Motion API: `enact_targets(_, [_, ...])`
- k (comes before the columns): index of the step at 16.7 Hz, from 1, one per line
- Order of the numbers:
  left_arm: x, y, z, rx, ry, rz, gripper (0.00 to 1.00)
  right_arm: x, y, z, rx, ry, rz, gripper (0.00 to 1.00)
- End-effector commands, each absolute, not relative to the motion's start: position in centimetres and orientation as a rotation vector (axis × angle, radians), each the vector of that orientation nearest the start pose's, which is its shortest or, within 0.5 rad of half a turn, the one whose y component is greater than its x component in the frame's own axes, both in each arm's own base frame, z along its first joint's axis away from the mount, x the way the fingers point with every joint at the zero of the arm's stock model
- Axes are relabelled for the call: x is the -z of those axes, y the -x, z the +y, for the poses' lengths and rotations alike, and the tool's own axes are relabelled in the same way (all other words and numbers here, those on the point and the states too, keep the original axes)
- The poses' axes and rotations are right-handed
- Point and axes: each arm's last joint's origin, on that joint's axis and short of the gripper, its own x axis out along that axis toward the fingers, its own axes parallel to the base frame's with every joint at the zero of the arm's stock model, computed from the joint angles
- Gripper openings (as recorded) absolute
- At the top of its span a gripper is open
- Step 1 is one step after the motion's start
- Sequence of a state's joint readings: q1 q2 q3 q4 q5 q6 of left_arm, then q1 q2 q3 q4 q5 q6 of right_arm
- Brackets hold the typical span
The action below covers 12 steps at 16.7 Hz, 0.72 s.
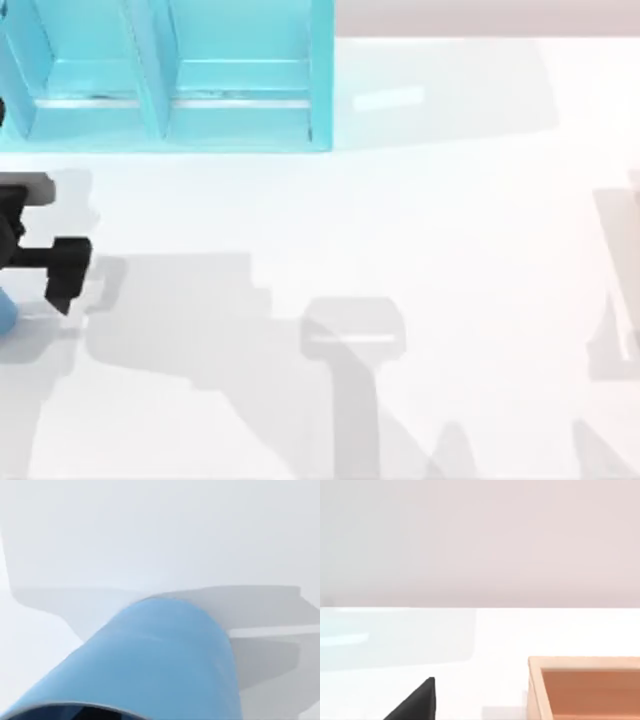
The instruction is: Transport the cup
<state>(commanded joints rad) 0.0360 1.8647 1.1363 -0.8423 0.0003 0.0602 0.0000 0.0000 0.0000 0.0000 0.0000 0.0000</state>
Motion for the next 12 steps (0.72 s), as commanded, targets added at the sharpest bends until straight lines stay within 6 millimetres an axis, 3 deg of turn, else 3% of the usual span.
enact_targets(11, [-13.50,-32.47,1.37,0.015,-0.016,1.571,0.02,-16.00,-10.57,-0.12,0.000,0.000,0.000,1.00])
enact_targets(12, [-13.50,-32.47,1.37,0.015,-0.016,1.571,0.00,-16.00,-10.57,-0.12,0.000,0.000,0.000,1.00])
